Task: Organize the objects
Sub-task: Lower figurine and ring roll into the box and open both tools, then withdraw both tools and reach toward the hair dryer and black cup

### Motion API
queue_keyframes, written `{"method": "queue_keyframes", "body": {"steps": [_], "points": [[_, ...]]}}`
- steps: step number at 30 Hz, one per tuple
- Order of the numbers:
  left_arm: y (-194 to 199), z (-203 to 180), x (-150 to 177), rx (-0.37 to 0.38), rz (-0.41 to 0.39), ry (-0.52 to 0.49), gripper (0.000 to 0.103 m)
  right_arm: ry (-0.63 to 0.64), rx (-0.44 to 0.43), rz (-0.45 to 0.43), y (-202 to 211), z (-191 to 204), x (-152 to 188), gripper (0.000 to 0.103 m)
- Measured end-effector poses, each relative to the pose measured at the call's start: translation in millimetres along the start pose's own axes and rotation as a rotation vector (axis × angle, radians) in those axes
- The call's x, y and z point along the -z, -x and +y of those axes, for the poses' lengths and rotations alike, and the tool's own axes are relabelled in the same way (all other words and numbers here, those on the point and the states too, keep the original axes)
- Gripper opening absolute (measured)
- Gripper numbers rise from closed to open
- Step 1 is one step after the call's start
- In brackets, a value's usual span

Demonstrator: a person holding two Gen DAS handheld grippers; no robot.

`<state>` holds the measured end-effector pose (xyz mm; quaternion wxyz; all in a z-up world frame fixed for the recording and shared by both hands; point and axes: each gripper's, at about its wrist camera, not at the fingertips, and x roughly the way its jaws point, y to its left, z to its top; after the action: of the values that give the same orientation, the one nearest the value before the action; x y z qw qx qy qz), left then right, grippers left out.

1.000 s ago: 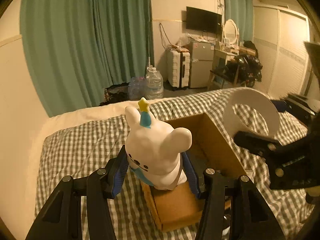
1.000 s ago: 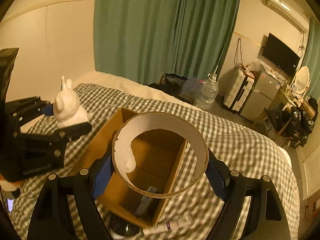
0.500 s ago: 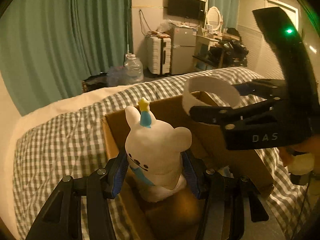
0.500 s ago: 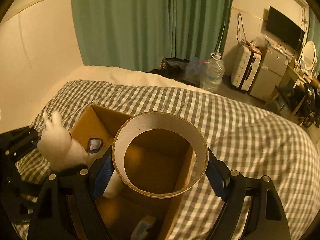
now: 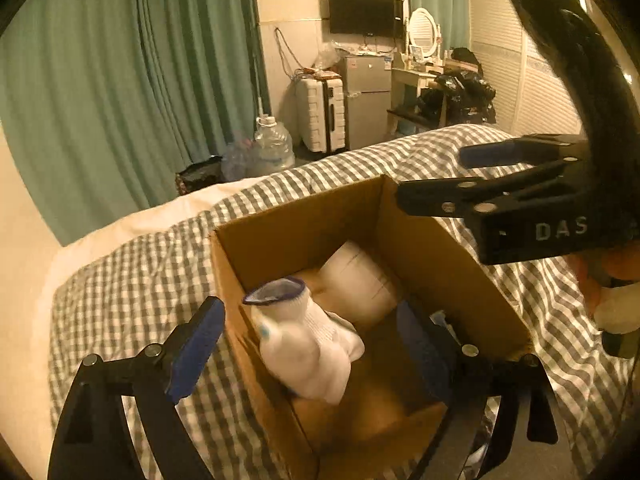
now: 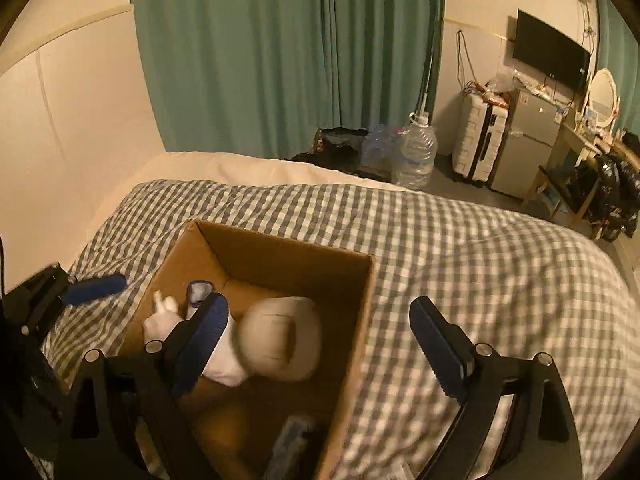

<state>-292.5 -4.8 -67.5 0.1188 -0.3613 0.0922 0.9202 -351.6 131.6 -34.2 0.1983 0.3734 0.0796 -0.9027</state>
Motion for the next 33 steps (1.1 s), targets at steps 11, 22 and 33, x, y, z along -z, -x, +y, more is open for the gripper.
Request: {"method": "queue_keyframes", "body": {"steps": [11,22,33], "points": [[89.8,-17.9,-0.7,-0.104,-0.057,0.003,0.099,0.06,0.087,-0.046,108.5,9.3,13.3,0.092],[179.9,-31.1,14.1,-0.17,-0.112,0.011,0.101,0.126,0.128,-0.097,195.7,46.2,42.7,0.092],[208.0,-27.4,40.5,-0.299,-0.14,0.187,0.102,0.116,0.157,-0.127,233.4,60.7,75.0,0.092]]}}
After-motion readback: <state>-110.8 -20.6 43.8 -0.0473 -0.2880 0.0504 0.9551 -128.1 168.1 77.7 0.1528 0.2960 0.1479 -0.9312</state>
